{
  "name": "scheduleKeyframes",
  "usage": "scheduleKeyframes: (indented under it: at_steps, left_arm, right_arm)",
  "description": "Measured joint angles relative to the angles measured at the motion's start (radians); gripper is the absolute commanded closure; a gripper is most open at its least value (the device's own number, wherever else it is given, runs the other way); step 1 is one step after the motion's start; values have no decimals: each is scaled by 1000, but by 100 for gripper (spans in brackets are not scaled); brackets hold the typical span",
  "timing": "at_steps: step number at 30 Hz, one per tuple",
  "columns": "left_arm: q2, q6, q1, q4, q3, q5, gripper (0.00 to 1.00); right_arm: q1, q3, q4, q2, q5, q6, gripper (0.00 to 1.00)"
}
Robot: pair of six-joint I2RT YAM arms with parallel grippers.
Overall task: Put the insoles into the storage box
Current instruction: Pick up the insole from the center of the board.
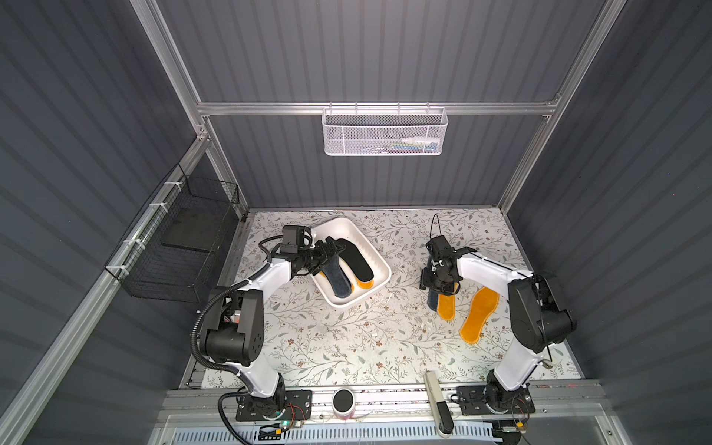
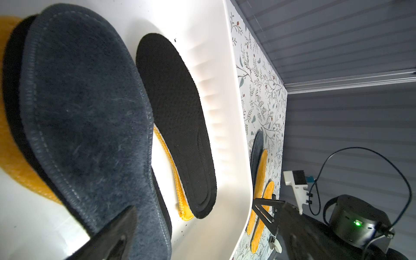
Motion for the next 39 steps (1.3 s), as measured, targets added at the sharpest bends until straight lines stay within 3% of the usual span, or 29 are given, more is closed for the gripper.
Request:
scheduleKeyframes:
  at_steps: [15, 19, 27, 39]
  left_arm:
    - [0, 0, 0, 0, 0, 0, 0]
    - [0, 0, 0, 0, 0, 0, 0]
    - [0, 0, 0, 0, -6, -9, 1]
    - [0, 0, 0, 0, -11, -19, 1]
  right_arm:
    - [20, 49, -57, 85, 57, 47, 36]
    - [61, 101, -117, 131, 135, 71, 48]
    - [108, 69, -66, 127, 166, 130, 74]
    - [106, 9, -5, 89, 179, 132, 96]
